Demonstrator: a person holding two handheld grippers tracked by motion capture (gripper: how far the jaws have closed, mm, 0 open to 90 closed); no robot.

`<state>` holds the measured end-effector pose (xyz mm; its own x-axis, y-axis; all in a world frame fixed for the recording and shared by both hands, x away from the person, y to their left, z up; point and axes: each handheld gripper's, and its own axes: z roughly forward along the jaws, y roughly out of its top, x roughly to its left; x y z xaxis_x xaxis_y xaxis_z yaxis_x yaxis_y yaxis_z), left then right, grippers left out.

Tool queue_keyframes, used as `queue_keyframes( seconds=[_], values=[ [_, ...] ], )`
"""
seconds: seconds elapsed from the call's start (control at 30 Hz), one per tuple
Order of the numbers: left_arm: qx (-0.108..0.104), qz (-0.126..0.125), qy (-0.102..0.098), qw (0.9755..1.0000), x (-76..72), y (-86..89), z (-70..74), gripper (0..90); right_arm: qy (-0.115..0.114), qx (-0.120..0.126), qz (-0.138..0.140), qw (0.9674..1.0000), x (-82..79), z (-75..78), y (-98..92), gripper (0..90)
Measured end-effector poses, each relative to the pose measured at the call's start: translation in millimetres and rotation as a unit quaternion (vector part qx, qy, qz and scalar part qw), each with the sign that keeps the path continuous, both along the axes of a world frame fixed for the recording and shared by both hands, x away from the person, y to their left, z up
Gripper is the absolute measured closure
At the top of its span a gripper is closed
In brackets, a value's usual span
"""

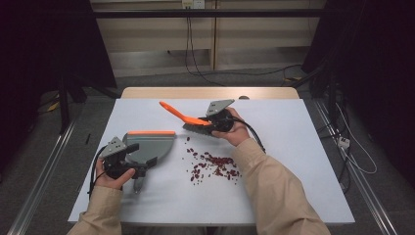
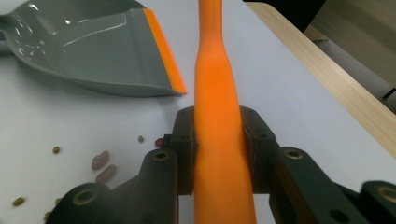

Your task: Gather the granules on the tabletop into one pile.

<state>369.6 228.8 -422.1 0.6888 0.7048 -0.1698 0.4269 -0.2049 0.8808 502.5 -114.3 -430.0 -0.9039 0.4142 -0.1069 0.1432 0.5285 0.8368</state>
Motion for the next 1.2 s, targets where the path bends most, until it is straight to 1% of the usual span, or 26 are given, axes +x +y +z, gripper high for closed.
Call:
queue_keyframes(
  seconds=[0.07, 0.1, 0.13, 0.17, 0.2, 0.27, 0.33, 0.53, 0.57, 0.6, 0.73, 0.93, 0.97, 1.03, 1.1, 1.17, 1.2],
  values=[
    [0.0, 0.0, -0.001, 1.0, 0.0, 1.1, 0.1, 5.9, 0.002, -0.006, 0.007, 1.0, 1.6, -4.4, 5.1, 70.9],
    [0.0, 0.002, -0.001, 1.0, -0.1, 1.7, 0.1, 6.0, 0.007, -0.009, 0.014, 0.9998, 1.0, -7.0, 7.1, 70.9],
    [0.0, 0.002, -0.001, 1.0, 0.1, 2.5, 0.1, 5.9, 0.014, 0.0, 0.024, 0.9996, -0.4, -8.7, 8.4, 70.9],
    [-0.002, 0.004, -0.002, 1.0, 0.2, 3.2, -0.2, 5.9, 0.011, -0.003, 0.032, 0.9994, -2.5, -9.0, 9.8, 70.8],
    [-0.001, 0.004, 0.0, 1.0, 0.4, 4.0, -0.3, 5.9, 0.008, -0.011, 0.038, 0.9992, -4.7, -8.3, 10.8, 70.8],
    [-0.002, 0.006, 0.001, 1.0, 0.8, 4.9, -0.6, 5.9, 0.008, -0.019, 0.054, 0.9983, -9.0, -7.2, 11.2, 70.7],
    [-0.002, 0.006, 0.001, 1.0, 1.2, 5.4, -0.7, 5.9, 0.008, -0.026, 0.07, 0.9972, -13.5, -6.5, 10.7, 70.7],
    [0.0, 0.007, 0.004, 1.0, 1.1, 8.4, -1.3, 5.9, 0.016, -0.026, 0.113, 0.9931, -26.2, -5.6, 5.9, 70.5],
    [-0.003, 0.009, 0.003, 0.9999, 1.0, 9.2, -1.5, 5.9, 0.016, -0.027, 0.119, 0.9924, -28.5, -5.4, 4.9, 70.4],
    [0.0, 0.011, 0.003, 0.9999, 1.2, 10.7, -1.1, 5.9, 0.017, -0.028, 0.126, 0.9915, -30.6, -5.0, 4.0, 70.4],
    [-0.004, 0.019, 0.002, 0.9998, 1.1, 15.1, -0.5, 5.9, 0.017, -0.033, 0.148, 0.9882, -40.8, -4.0, 0.4, 70.4],
    [-0.002, 0.021, 0.003, 0.9998, 0.6, 16.1, -0.8, 6.0, 0.015, -0.038, 0.17, 0.9846, -57.9, -2.3, -8.4, 70.3],
    [-0.004, 0.021, 0.002, 0.9998, 0.6, 15.4, -1.1, 6.0, 0.015, -0.037, 0.17, 0.9846, -61.1, -2.4, -10.3, 70.3],
    [-0.001, 0.02, 0.004, 0.9998, 0.4, 15.2, -0.7, 6.0, 0.015, -0.038, 0.174, 0.9839, -67.0, -2.1, -14.0, 70.3],
    [-0.001, 0.021, 0.003, 0.9998, 0.4, 14.9, -0.6, 5.9, 0.017, -0.033, 0.176, 0.9837, -72.6, -1.9, -17.6, 70.3],
    [-0.001, 0.021, 0.003, 0.9998, 0.6, 14.4, -0.6, 6.0, 0.014, -0.031, 0.174, 0.9841, -76.7, -1.9, -20.7, 70.3],
    [0.0, 0.02, 0.002, 0.9998, 0.8, 14.1, -0.5, 6.0, 0.011, -0.03, 0.169, 0.9851, -78.2, -1.2, -21.8, 70.5]
  ],
)
